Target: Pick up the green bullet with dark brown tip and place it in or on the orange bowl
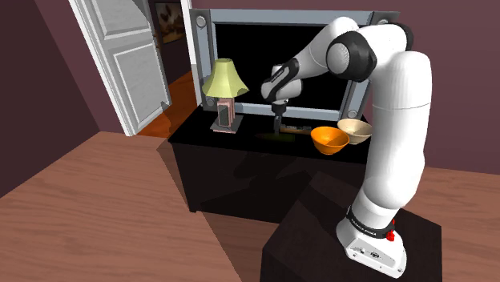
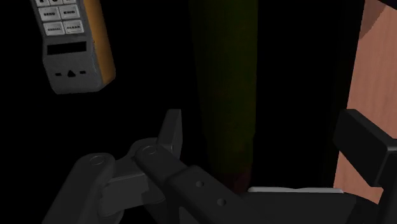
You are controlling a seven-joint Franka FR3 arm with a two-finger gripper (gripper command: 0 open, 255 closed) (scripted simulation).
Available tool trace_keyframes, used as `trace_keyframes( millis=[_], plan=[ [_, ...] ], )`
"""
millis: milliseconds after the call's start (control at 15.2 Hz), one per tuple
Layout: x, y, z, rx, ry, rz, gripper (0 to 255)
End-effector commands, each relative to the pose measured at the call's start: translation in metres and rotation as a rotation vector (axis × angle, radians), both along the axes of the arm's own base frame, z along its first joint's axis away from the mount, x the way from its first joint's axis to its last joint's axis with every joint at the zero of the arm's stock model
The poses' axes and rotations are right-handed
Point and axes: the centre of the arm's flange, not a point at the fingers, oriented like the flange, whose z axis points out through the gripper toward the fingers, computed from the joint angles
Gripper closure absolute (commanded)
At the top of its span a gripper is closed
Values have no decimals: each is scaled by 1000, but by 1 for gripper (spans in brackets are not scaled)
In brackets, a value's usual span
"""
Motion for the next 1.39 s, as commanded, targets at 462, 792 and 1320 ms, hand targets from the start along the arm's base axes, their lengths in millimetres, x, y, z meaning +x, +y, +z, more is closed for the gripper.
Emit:
trace_keyframes(
  millis=[462, 792, 1320],
  plan=[
    [7, -12, -53, -1, 10, 20, 0],
    [7, -12, -56, -1, 10, 20, 0],
    [7, -12, -56, -1, 10, 20, 255]
  ],
)
